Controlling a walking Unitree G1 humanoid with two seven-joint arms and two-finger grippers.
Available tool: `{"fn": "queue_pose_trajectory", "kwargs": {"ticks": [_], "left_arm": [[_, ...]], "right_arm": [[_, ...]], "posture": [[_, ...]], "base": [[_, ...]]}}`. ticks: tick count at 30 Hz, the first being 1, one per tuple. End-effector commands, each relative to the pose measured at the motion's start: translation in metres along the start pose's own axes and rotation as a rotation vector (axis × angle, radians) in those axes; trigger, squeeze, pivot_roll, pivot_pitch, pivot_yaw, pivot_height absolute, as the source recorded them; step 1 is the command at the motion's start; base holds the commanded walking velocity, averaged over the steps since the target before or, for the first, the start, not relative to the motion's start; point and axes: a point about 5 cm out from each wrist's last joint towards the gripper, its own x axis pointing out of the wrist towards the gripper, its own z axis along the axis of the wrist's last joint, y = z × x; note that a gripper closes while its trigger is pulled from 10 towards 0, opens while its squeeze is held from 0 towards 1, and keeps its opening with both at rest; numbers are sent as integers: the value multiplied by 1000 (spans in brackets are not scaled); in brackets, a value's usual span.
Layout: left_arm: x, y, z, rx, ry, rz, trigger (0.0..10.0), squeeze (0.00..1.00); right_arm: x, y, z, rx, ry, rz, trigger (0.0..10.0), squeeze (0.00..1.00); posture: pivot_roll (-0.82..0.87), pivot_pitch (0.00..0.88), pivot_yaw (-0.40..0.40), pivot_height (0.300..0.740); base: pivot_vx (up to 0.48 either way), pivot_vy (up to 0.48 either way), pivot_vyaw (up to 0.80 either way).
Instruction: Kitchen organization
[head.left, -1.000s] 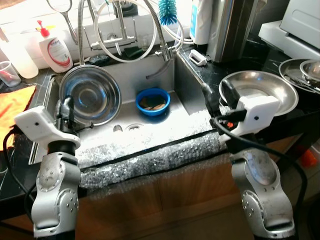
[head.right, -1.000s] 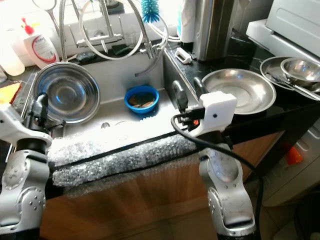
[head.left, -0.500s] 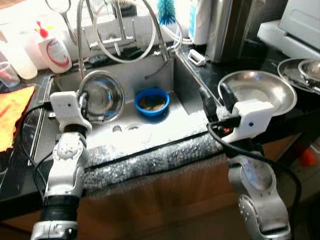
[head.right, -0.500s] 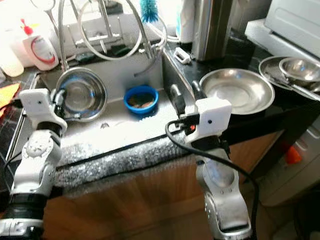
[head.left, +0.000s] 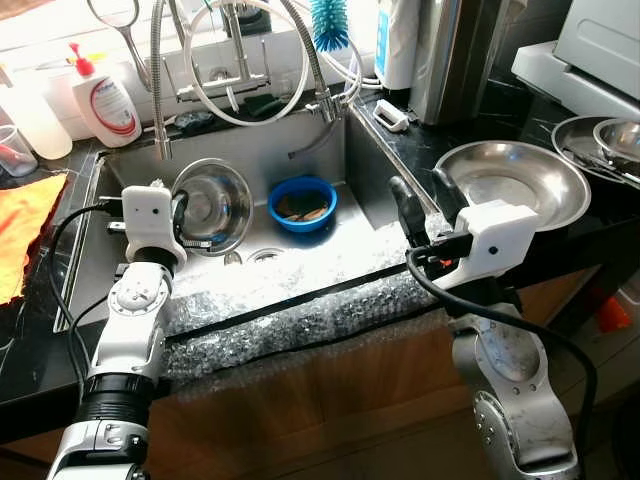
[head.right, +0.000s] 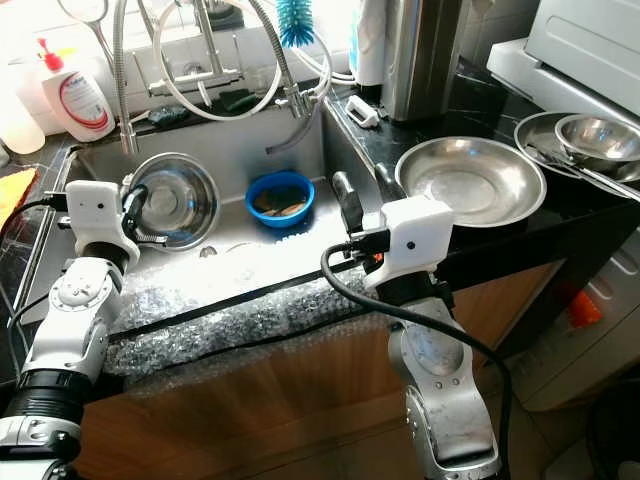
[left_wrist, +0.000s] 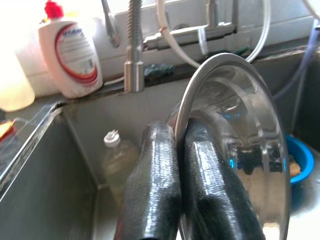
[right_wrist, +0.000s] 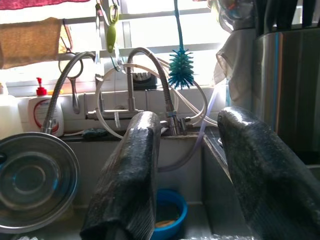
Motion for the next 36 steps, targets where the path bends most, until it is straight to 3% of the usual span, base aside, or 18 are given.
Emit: {"fn": "queue_pose_trajectory", "kwargs": {"ticks": [1,13,26,35,36], "left_arm": [[3,3,2,-15,3,9,10000,1000],[4,1,1,-42,6,1,10000,1000],[3,-4,3,-181,5,-19,10000,1000],[4,-7,4,-205,24,-47,10000,1000],[4,-8,3,-197,32,-66,10000,820]], "right_arm": [[2,3,0,2,-4,15,10000,0],[4,4,0,3,-1,26,10000,0],[5,6,-4,20,14,37,10000,0],[6,6,-4,19,17,46,10000,0],[6,7,-4,19,18,48,10000,0]], "posture": [[-162,54,116,740],[-160,49,114,740],[-159,51,114,740],[-157,57,110,740],[-155,57,109,740]], "base": [[0,0,0],[0,0,0],[0,0,0],[0,0,0],[0,0,0]]}}
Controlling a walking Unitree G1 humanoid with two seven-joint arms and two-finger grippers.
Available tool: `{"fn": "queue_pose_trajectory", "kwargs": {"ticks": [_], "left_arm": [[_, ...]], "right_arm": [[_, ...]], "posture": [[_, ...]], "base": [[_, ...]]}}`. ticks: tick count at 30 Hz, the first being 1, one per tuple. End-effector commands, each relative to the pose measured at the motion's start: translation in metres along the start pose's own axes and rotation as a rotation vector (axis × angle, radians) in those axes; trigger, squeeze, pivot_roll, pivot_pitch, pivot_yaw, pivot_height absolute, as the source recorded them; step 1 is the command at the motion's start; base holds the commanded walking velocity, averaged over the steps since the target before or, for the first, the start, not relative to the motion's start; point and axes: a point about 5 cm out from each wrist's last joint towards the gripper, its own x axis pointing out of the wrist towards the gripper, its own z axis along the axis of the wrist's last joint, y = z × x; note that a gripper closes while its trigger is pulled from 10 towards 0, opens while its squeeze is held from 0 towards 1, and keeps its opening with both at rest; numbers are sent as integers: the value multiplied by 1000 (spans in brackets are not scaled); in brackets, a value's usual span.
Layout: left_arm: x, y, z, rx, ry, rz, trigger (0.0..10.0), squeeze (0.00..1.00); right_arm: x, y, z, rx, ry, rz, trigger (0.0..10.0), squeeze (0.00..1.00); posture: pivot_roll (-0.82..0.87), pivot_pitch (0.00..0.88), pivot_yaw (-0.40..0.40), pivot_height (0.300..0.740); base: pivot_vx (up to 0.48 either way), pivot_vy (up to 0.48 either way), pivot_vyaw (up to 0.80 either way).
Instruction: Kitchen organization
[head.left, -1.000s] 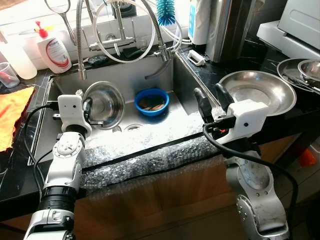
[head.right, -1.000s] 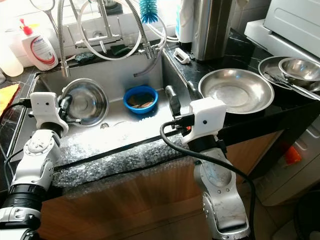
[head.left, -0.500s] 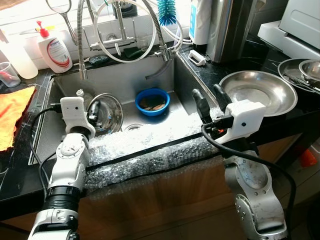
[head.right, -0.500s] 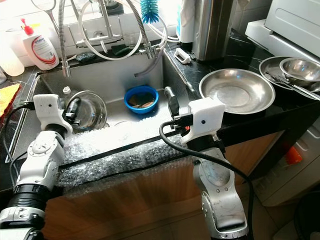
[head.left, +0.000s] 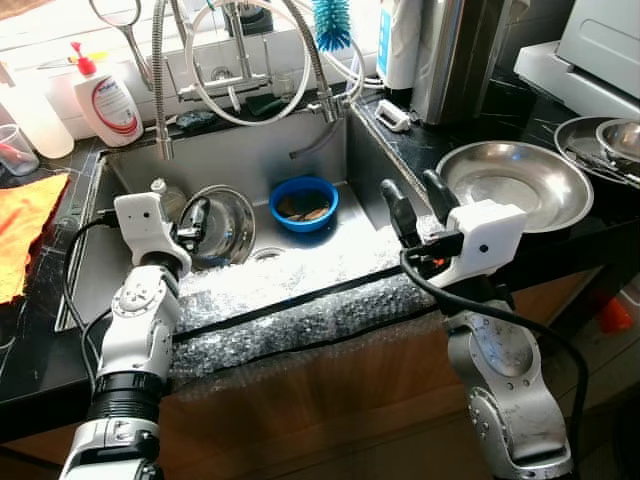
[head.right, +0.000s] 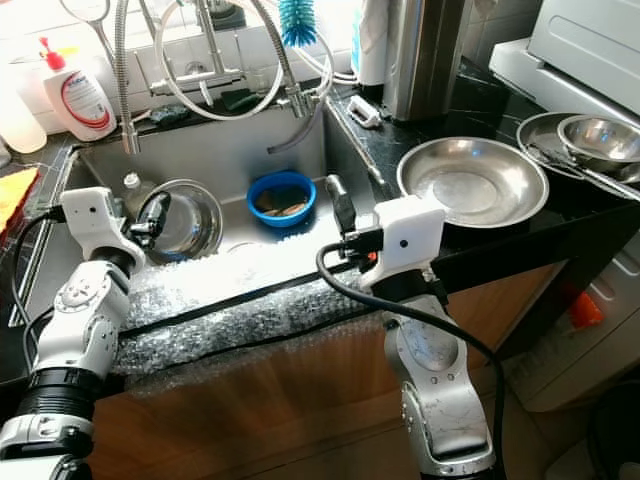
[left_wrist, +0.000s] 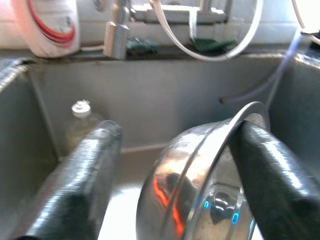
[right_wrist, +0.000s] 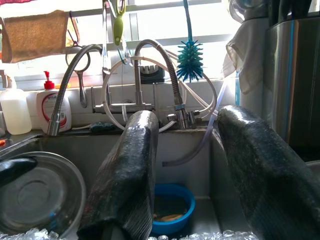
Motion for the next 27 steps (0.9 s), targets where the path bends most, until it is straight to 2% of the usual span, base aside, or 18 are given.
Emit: {"fn": "queue_pose_trajectory", "kwargs": {"ticks": [1,4,5,8,9,14,17,27], "left_arm": [[3,-3,11,13,-14,-49,10000,0],[4,-5,10,39,18,-93,10000,0],[5,-7,7,70,62,-149,10000,0],[5,-8,2,99,120,-205,10000,0],[4,-8,-3,150,169,-253,10000,0],[1,-9,-9,206,236,-318,10000,0],[-1,-9,-14,224,282,-346,10000,0],[-5,-9,-16,248,346,-428,10000,0]], "right_arm": [[3,4,1,5,-3,17,10000,0],[4,4,1,5,-2,20,10000,0],[4,4,1,6,-1,21,10000,0],[4,5,1,6,0,22,10000,0],[4,5,0,6,2,24,10000,0],[4,5,0,6,6,28,10000,0],[4,6,-1,6,11,32,10000,0],[5,8,-3,11,18,49,10000,0]], "posture": [[-156,58,109,740],[-156,58,109,740],[-151,58,109,740],[-151,58,109,740],[-153,57,112,740],[-153,59,114,740],[-153,59,113,740],[-150,61,112,740]], "base": [[0,0,0],[0,0,0],[0,0,0],[0,0,0],[0,0,0],[0,0,0],[0,0,0],[0,0,0]]}}
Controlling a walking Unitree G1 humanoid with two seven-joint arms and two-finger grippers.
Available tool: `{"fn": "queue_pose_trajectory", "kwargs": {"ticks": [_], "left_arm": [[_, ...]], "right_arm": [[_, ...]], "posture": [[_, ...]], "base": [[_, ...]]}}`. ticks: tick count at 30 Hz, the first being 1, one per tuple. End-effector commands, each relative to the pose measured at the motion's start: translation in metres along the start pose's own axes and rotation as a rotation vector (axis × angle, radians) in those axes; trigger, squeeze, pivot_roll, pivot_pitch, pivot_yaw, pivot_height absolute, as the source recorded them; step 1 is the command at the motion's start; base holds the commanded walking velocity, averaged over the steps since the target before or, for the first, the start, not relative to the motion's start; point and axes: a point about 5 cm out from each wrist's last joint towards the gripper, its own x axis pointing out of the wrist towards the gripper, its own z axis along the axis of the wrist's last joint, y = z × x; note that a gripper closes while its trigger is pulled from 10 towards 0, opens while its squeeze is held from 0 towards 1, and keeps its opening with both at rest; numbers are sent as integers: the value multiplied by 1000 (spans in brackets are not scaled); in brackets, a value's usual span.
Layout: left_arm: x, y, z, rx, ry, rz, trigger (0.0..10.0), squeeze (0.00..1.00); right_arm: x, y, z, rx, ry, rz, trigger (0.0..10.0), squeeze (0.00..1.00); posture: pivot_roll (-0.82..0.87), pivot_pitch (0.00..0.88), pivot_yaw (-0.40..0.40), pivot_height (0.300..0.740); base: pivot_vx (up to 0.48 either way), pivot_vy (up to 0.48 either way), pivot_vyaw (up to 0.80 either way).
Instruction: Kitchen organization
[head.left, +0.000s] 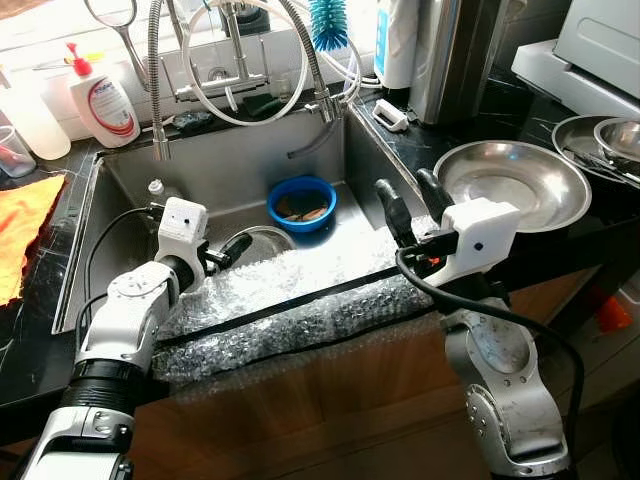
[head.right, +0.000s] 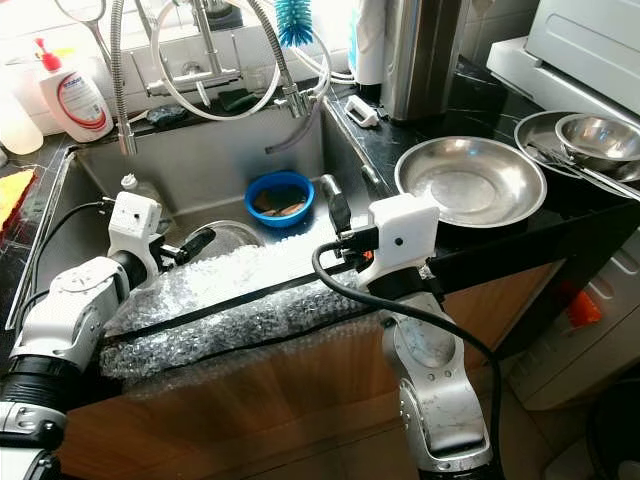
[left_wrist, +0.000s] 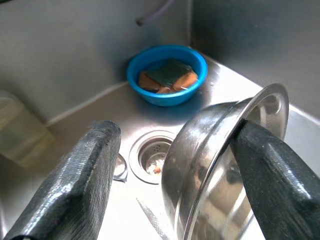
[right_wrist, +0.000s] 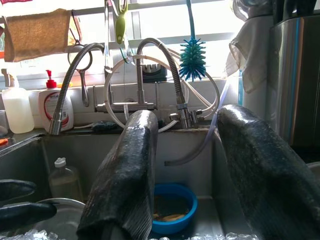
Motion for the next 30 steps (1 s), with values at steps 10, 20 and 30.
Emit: {"fn": "queue_pose_trajectory", "kwargs": {"ticks": [10,20,30], "left_arm": [[-4,1,-6,78,103,-122,10000,0],[-7,22,21,17,-104,51,10000,0],[-86,45,62,-11,-563,377,10000,0]], "right_arm": [[3,9,-3,12,24,53,10000,0],[3,8,-2,10,17,50,10000,0],[4,-2,6,-8,-23,-32,10000,0]], "posture": [[-149,65,112,740],[-153,70,119,740],[-160,95,138,740]], "base": [[0,0,0],[0,0,0],[0,0,0]]}}
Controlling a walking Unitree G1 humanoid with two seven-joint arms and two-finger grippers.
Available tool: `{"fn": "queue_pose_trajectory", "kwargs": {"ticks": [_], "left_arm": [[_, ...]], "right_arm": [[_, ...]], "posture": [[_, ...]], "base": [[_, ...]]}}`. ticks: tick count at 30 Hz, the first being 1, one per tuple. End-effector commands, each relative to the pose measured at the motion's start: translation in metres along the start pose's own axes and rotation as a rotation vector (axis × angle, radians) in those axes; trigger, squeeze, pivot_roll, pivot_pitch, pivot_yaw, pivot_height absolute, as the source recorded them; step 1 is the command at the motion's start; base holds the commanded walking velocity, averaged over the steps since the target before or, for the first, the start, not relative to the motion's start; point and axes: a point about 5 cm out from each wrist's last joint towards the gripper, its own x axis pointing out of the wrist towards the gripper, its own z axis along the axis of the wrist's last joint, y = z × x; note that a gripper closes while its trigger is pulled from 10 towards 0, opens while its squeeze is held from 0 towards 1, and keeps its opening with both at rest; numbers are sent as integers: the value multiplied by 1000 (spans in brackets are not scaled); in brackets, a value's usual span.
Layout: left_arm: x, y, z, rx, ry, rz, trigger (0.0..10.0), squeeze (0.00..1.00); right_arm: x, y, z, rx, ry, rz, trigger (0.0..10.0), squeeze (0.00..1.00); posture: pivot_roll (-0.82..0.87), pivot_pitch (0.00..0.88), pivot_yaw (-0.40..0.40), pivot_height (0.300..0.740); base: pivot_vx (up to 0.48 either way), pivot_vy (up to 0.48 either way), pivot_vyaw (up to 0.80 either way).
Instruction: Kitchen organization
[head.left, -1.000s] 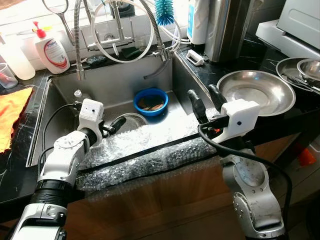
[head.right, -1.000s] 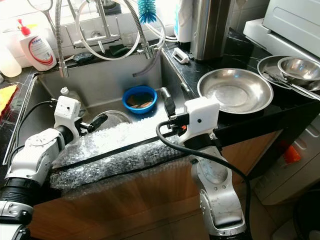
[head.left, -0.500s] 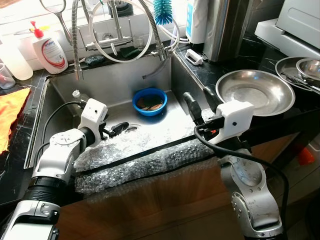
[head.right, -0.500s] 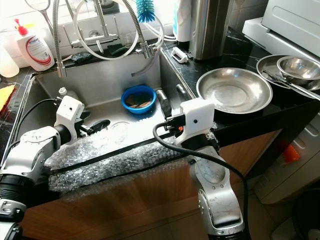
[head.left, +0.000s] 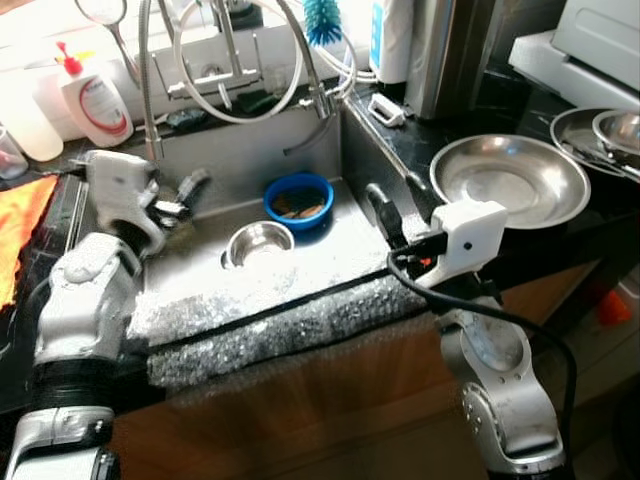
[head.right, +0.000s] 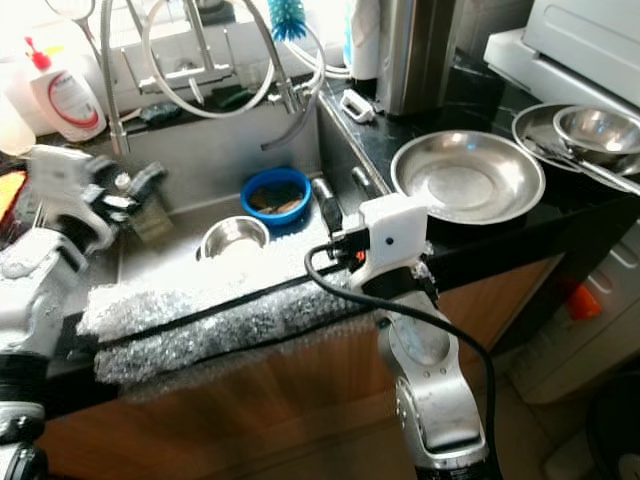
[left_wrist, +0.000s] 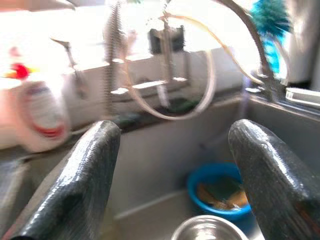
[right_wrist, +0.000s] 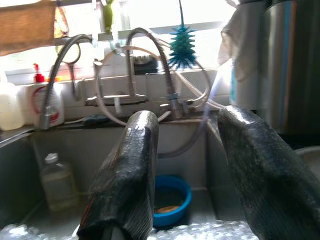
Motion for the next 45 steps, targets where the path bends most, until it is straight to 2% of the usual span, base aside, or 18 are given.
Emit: {"fn": "queue_pose_trajectory", "kwargs": {"ticks": [1,5,10,13,19,32,45], "left_arm": [[-16,9,17,6,-94,79,10000,0],[-33,8,24,62,-117,104,10000,0],[-38,6,26,65,-119,110,10000,0],[-57,5,23,74,-94,146,10000,0],[-71,-1,19,93,-62,168,10000,0],[-79,-10,7,75,-25,197,10000,0],[-87,-19,-7,24,-21,288,10000,0]], "right_arm": [[2,0,8,-1,-39,-15,10000,0],[2,-4,9,5,-44,-41,10000,0],[2,-4,9,7,-44,-48,10000,0],[0,-7,8,11,-40,-62,10000,0],[-1,-11,7,8,-36,-81,10000,0],[1,-13,3,13,-25,-81,10000,0],[3,-17,-3,11,-5,-59,10000,0]], "posture": [[-160,95,138,740],[-158,98,138,740],[-158,98,138,740],[-162,88,136,740],[-164,74,132,740],[-152,62,118,740],[-151,9,52,740]], "base": [[0,0,0],[0,0,0],[0,0,0],[0,0,0],[0,0,0],[0,0,0],[0,0,0]]}}
